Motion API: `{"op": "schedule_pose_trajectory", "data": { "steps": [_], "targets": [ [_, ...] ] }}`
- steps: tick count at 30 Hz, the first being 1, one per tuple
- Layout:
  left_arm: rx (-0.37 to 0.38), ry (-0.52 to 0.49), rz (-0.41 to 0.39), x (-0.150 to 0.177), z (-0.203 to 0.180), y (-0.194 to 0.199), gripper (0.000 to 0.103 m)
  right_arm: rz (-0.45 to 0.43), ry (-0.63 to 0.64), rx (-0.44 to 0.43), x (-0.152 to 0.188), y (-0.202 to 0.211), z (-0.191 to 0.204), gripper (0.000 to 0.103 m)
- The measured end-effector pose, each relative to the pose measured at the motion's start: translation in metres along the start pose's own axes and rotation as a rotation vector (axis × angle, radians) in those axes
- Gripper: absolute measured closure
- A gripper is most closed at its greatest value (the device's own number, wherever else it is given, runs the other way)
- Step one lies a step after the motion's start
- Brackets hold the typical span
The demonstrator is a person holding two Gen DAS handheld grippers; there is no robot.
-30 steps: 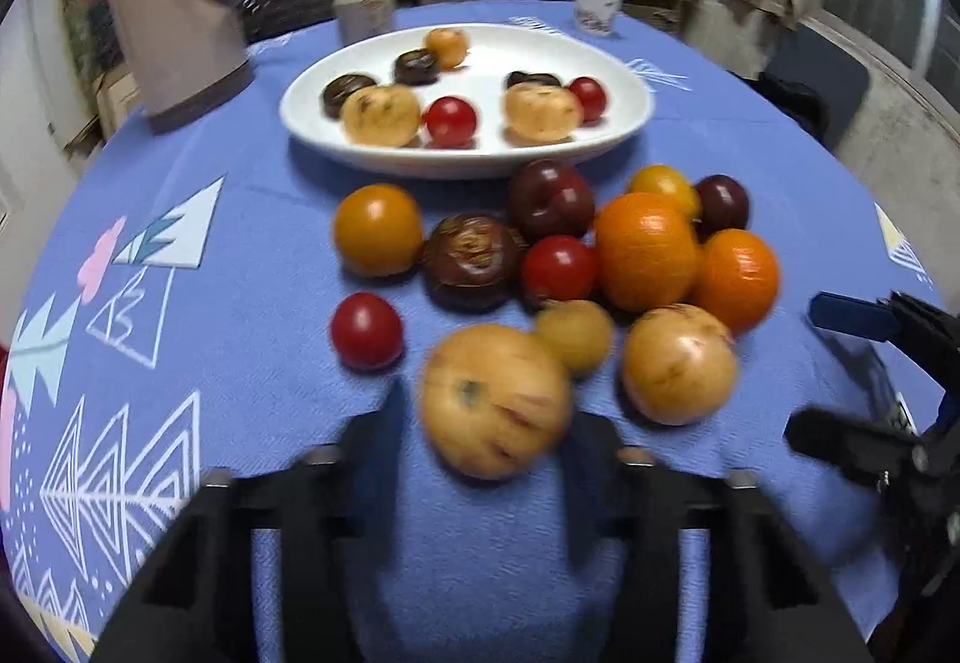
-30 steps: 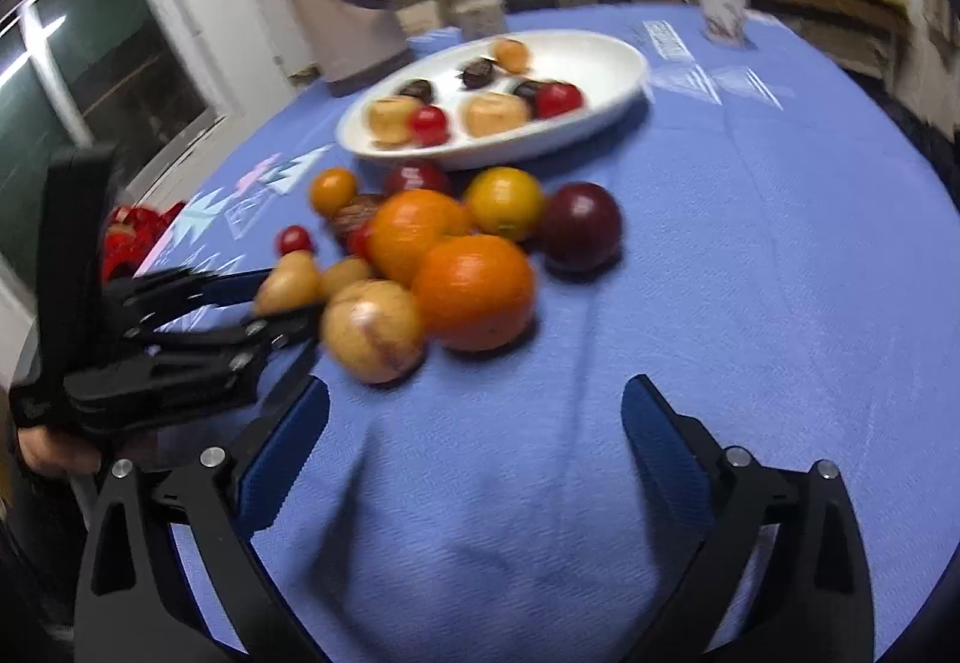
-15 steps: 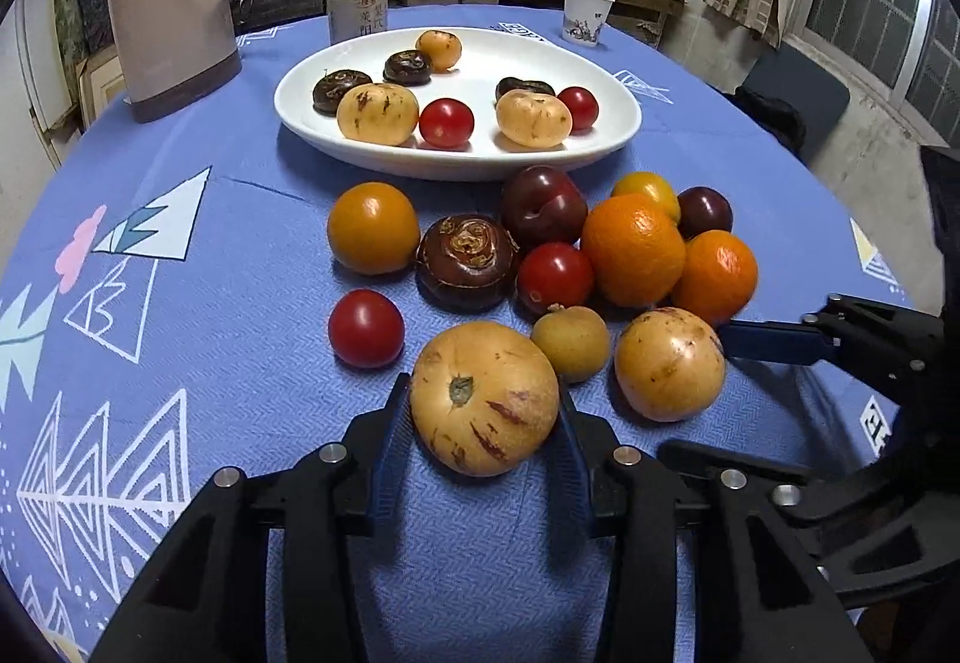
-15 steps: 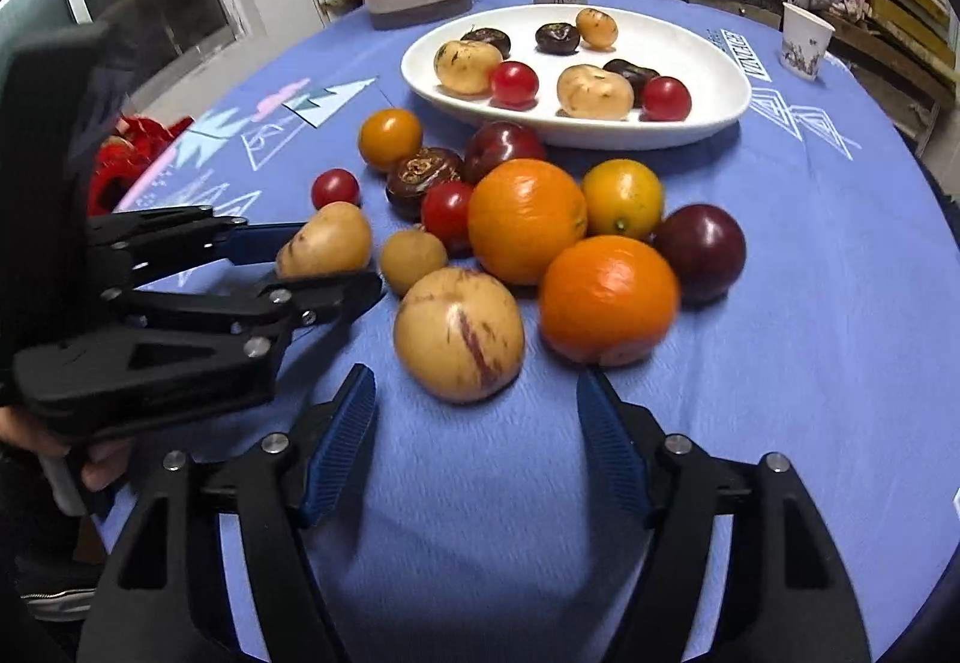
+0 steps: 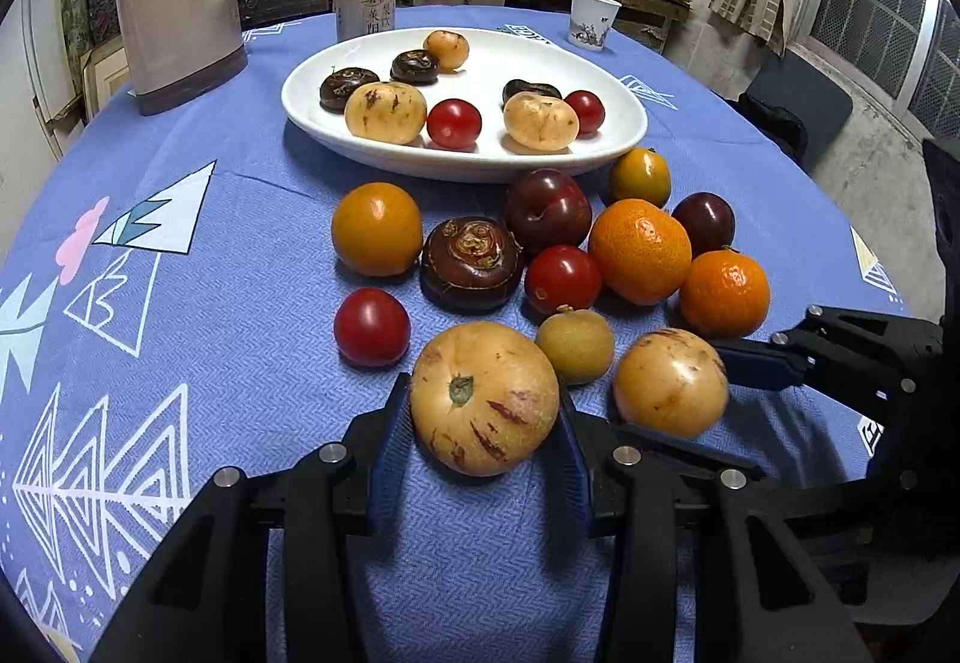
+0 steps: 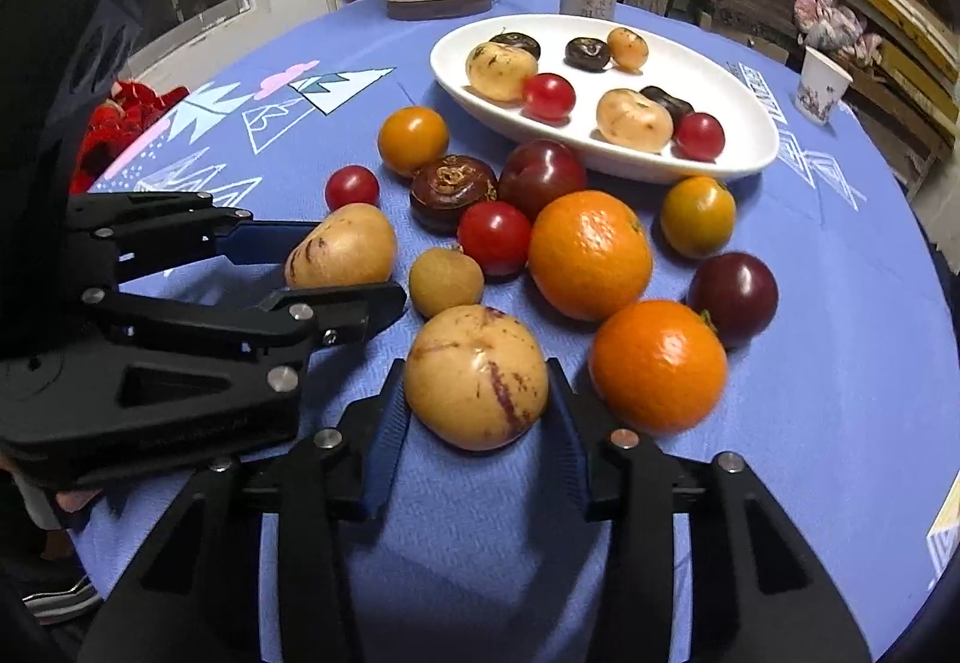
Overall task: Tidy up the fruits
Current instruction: 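Grasp a striped pepino with the left tool while the right tool grasps another pepino, then carry both pepinos onto the white plate and open both tools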
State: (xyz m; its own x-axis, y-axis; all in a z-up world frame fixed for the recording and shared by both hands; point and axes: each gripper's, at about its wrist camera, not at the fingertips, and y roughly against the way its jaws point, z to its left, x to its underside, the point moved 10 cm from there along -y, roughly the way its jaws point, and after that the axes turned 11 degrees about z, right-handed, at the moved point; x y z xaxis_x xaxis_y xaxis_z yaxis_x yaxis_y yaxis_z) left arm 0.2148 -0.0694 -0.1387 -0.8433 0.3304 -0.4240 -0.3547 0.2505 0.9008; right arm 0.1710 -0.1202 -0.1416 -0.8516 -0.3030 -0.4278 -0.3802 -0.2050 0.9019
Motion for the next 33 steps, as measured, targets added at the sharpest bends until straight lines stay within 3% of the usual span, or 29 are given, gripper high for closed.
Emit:
{"op": "schedule_pose_trajectory", "data": {
  "steps": [5, 13, 21, 33],
  "targets": [
    [-0.008, 0.000, -0.002, 0.001, -0.002, 0.001, 0.059, -0.024, -0.041, -0.050, 0.015, 0.015, -0.009, 0.060],
    [-0.061, 0.029, -0.022, 0.014, 0.000, 0.019, 0.059, -0.095, -0.089, -0.042, 0.031, 0.052, -0.039, 0.060],
    [-0.110, 0.048, -0.095, -0.002, 0.013, 0.058, 0.059, -0.137, -0.125, -0.058, 0.035, 0.068, -0.058, 0.060],
    [-0.172, 0.017, -0.141, -0.048, 0.022, 0.077, 0.059, -0.223, -0.117, -0.064, -0.003, 0.103, -0.073, 0.060]
  ]
}}
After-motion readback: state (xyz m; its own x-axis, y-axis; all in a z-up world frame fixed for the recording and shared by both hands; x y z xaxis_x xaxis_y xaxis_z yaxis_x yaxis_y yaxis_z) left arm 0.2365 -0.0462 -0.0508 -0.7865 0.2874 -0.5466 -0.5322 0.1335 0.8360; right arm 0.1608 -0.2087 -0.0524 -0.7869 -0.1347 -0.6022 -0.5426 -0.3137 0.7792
